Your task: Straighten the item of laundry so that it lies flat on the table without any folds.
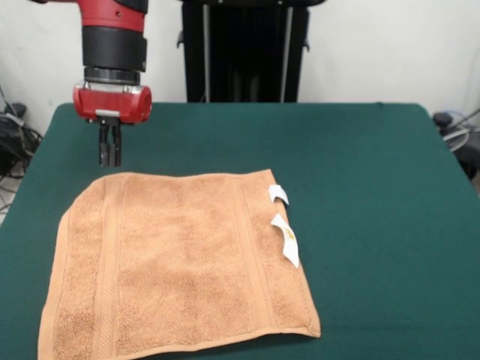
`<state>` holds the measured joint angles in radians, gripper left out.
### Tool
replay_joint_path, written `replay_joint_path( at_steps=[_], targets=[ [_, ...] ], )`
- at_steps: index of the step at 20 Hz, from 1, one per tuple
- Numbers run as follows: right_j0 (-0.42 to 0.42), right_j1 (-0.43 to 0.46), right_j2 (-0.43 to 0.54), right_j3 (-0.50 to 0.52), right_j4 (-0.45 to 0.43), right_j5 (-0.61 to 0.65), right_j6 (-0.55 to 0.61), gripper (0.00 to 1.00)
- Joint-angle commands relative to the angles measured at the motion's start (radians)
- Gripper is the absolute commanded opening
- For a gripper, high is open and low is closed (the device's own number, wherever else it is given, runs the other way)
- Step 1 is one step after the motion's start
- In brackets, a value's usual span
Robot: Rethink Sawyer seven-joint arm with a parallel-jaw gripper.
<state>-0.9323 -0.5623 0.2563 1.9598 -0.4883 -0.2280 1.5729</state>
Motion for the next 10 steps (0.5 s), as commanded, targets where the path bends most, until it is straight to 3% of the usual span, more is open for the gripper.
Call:
replay_joint_path(
  at_steps=[1,2,10],
  targets=[
    [0.044,0.026,0.034,-0.011,-0.004,0.042,0.144,0.00],
    [0.048,0.025,0.026,-0.010,0.001,0.048,0.145,1.00],
    [0.050,-0.022,0.032,0.021,0.010,0.038,0.162,1.00]
  ],
)
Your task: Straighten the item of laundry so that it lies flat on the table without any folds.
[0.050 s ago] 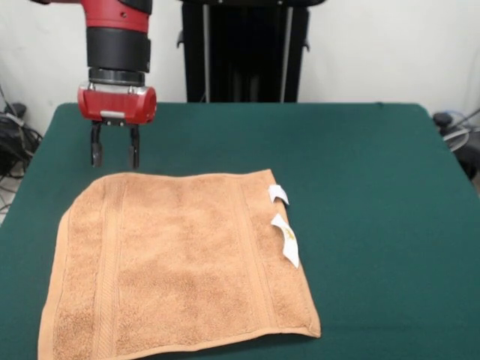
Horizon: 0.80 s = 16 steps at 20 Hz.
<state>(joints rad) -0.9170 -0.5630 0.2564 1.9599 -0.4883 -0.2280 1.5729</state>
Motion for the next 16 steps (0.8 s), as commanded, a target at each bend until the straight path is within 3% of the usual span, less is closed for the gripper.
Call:
replay_joint_path(
  at_steps=[1,6,11,16],
  targets=[
    [0.027,-0.034,0.045,0.028,0.009,0.052,0.160,1.00],
    [-0.019,-0.112,0.127,0.049,0.007,0.138,0.130,1.00],
    [-0.096,-0.138,0.271,0.004,0.027,0.239,0.086,1.00],
    [-0.122,-0.193,0.322,0.007,0.082,0.283,0.111,1.00]
  ],
)
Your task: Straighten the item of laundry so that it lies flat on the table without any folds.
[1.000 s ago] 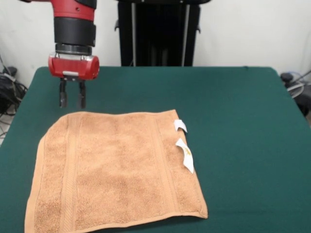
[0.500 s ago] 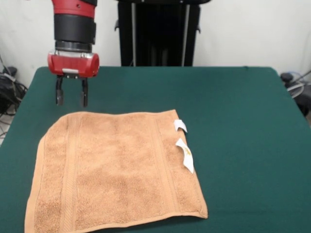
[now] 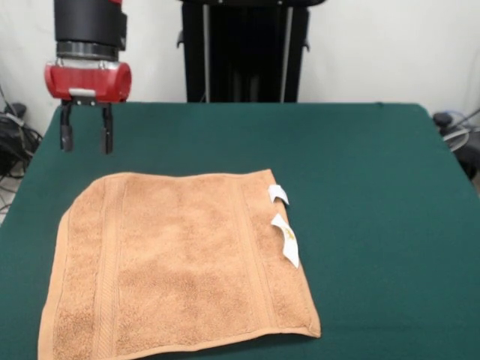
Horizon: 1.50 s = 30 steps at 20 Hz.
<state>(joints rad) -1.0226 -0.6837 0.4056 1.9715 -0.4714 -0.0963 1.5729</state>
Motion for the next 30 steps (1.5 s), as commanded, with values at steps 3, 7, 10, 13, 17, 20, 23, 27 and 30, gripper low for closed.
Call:
replay_joint_path(
  at_steps=[3,7,10,13,17,20,23,27,30],
  targets=[
    [-0.027,-0.099,0.184,0.001,0.099,0.168,0.131,1.00],
    [-0.002,-0.079,0.146,-0.032,0.115,0.136,0.148,1.00],
    [-0.005,-0.056,0.154,-0.071,0.132,0.157,0.132,1.00],
    [-0.006,-0.067,0.149,-0.078,0.153,0.172,0.132,1.00],
    [-0.028,-0.074,0.169,-0.073,0.175,0.196,0.121,1.00],
    [-0.026,-0.044,0.173,-0.090,0.181,0.178,0.120,1.00],
    [-0.026,-0.028,0.182,-0.106,0.188,0.179,0.115,1.00],
    [-0.004,-0.052,0.140,-0.100,0.192,0.171,0.127,1.00],
    [0.007,-0.056,0.119,-0.105,0.193,0.168,0.124,1.00]
  ],
)
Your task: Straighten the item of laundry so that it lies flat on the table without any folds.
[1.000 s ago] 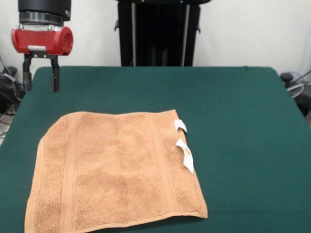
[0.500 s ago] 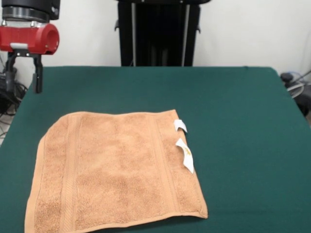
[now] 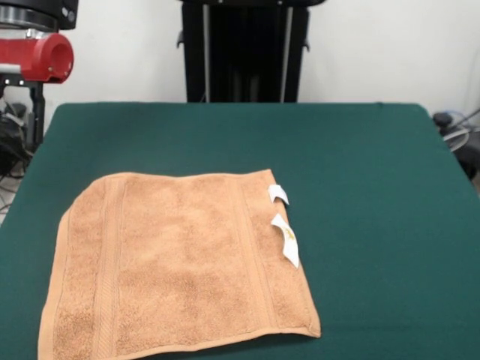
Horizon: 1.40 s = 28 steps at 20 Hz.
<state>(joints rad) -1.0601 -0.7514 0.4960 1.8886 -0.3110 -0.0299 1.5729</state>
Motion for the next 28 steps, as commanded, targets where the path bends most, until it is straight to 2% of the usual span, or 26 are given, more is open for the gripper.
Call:
replay_joint_path(
  at_steps=[1,6,9,13,20,28],
  targets=[
    [0.049,0.017,0.020,-0.028,0.032,0.097,0.124,1.00],
    [0.041,0.010,0.032,-0.036,0.040,0.114,0.115,1.00],
    [0.038,-0.035,0.038,-0.012,0.055,0.143,0.118,1.00],
    [0.045,-0.051,0.030,-0.003,0.060,0.153,0.117,1.00],
    [0.046,-0.021,0.032,-0.030,0.044,0.154,0.093,1.00],
    [0.112,-0.017,-0.030,-0.008,0.053,0.103,0.149,1.00]
  ],
)
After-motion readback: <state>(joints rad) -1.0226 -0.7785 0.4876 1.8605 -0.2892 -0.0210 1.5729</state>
